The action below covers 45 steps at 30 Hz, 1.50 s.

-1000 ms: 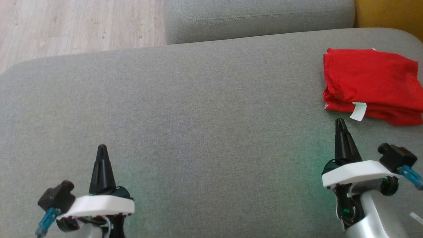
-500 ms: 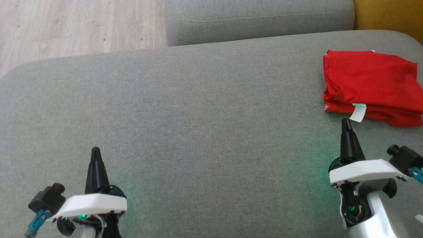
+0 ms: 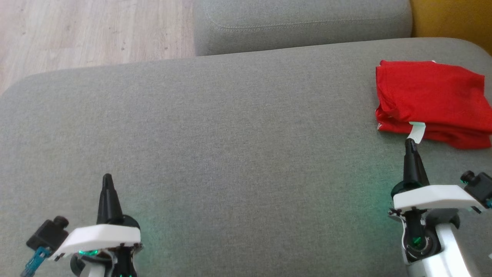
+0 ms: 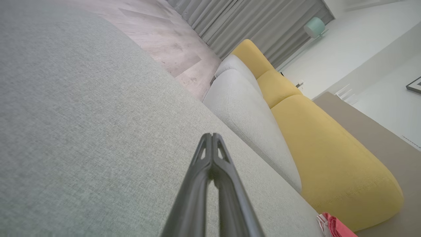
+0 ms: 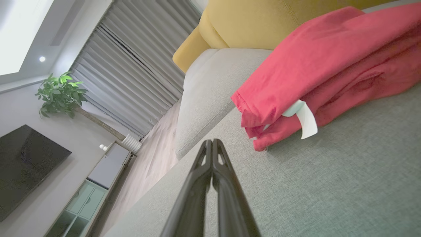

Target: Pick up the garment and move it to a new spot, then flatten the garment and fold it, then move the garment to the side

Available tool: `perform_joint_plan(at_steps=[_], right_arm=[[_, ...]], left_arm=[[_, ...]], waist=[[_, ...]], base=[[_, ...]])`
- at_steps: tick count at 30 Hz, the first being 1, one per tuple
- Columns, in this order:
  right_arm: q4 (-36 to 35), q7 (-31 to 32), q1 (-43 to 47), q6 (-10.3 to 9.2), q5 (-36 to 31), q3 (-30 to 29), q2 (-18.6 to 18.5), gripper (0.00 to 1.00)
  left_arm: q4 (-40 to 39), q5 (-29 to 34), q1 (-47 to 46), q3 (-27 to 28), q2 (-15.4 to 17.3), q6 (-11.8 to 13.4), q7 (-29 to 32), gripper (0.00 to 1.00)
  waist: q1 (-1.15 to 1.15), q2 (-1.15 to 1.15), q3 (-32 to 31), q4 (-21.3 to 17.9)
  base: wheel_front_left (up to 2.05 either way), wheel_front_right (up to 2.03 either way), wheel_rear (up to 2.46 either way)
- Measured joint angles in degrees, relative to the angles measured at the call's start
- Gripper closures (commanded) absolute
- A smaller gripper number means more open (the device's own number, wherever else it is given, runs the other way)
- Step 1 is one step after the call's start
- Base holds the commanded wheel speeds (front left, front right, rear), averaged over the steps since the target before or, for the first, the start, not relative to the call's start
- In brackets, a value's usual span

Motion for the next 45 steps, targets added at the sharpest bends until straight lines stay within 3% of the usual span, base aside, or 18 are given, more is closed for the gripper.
perform_joint_plan(at_steps=[45], right_arm=[[-3.33, 7.26, 2.41, -0.01, 27.33, -4.07, 0.04, 1.0]], left_arm=[[-0.64, -25.25, 0.02, 3.19, 0.01, -0.34, 7.32, 1.0]], waist=[[0.0, 0.0, -1.56, 0.38]], base=[[0.0, 0.0, 0.0]])
